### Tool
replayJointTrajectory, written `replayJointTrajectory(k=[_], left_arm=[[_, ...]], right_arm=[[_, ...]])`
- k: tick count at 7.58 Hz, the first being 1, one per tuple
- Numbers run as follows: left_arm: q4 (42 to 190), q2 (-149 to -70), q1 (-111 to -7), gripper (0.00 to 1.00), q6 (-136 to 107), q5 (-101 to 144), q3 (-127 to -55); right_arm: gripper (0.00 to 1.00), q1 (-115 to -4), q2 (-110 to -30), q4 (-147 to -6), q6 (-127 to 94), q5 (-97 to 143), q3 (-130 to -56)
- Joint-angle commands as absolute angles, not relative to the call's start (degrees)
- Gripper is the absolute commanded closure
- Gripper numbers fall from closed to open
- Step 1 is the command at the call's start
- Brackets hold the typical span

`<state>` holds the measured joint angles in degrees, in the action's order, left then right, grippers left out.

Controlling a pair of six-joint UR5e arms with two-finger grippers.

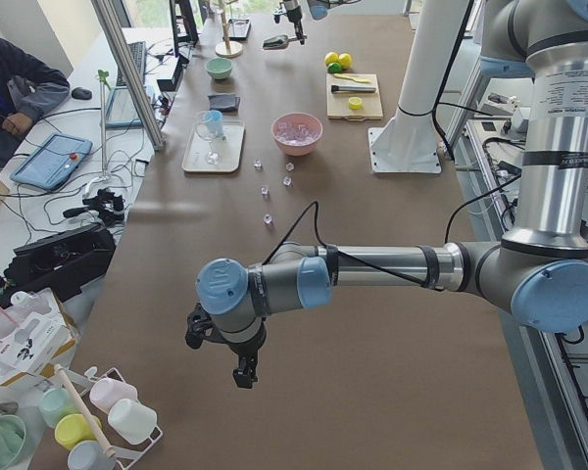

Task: Put ice in cup with scoop
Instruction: 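Lower the scoop onto the table and open the right gripper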

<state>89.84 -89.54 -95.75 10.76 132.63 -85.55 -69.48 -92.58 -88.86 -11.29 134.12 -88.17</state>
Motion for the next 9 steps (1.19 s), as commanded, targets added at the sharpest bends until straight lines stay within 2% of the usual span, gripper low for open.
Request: replayJointTrajectory(k=[1,2,3,6,9], left_arm=[[92.63,-89.56,-93.34,0.02,8.27,132.80,-83.41],[92.64,-89.73,-93.34,0.02,2.78,133.32,-84.19],[92.81,-89.82,-93.08,0.02,-1.36,135.24,-84.29],[92.90,-90.00,-91.94,0.02,-1.58,135.18,-84.46],[92.81,-90.00,-91.85,0.02,-1.76,135.18,-84.29]], right_arm=[[0.93,-68.91,-92.20,-86.40,-11.25,134.21,-85.87],[0.61,-68.82,-91.94,-86.40,-11.42,134.30,-85.87],[0.01,-68.82,-91.67,-86.31,-11.08,134.30,-85.96],[0.00,-68.82,-90.27,-86.31,-10.81,134.03,-86.66],[0.00,-72.66,-90.26,-90.06,-10.81,125.88,-99.53]])
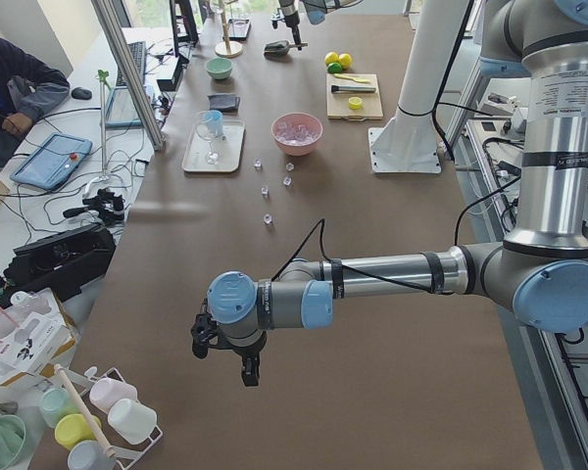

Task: Put ice in cup with scoop
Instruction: 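Lower the scoop onto the table and open the right gripper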

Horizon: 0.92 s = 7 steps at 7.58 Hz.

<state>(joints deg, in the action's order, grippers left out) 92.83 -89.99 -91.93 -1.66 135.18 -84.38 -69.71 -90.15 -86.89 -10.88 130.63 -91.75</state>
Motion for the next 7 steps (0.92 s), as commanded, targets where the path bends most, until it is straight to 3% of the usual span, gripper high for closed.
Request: replayJointTrajectory(k=[1,3,7], left_arm=[[92.81,-90.00,-91.85,0.02,-1.67,135.26,-84.55],[92.99,-90.00,-91.85,0.02,-1.32,136.05,-84.99],[94.48,-89.39,-91.85,0.02,-0.97,136.76,-87.01]], right_arm=[[0.00,-77.91,-89.48,-93.57,-10.38,126.38,-102.62],[0.00,-87.13,-88.95,-103.82,0.98,126.91,-107.12],[0.00,-96.94,-97.72,-109.25,17.84,130.60,-103.82]])
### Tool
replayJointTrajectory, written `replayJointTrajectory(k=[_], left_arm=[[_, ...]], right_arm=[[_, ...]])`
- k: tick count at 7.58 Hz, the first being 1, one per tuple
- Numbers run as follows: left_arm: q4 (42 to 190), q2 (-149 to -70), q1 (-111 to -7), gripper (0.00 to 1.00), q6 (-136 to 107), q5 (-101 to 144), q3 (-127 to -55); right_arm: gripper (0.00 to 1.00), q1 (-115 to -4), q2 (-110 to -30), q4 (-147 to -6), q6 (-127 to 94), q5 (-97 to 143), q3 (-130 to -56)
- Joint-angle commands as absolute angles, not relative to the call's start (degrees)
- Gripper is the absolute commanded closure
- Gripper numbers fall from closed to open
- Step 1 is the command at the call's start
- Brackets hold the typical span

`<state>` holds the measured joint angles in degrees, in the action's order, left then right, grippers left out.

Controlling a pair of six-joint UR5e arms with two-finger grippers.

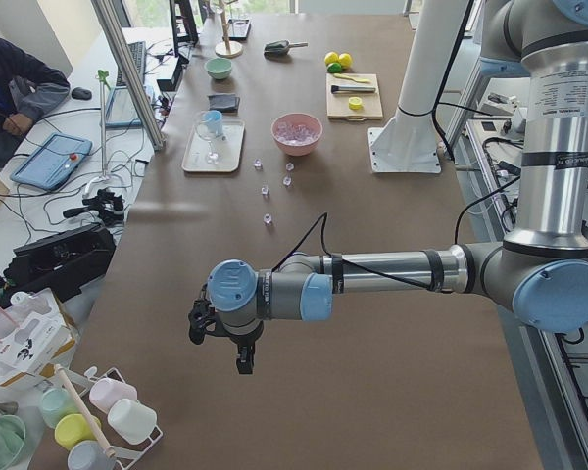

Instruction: Put ice in cup with scoop

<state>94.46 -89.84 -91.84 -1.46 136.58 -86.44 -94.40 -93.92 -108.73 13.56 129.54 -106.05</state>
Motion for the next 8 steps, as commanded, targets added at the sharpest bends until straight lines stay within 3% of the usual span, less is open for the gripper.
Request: replayJointTrajectory(k=[1,8], left_arm=[[94.48,-89.30,-91.93,0.02,-0.79,136.50,-86.75],[94.66,-89.03,-91.85,0.02,-0.70,136.32,-85.96]], right_arm=[[0.00,-96.94,-97.82,-109.25,17.84,132.52,-101.62],[0.00,-96.94,-96.68,-109.16,17.93,133.24,-102.04]])
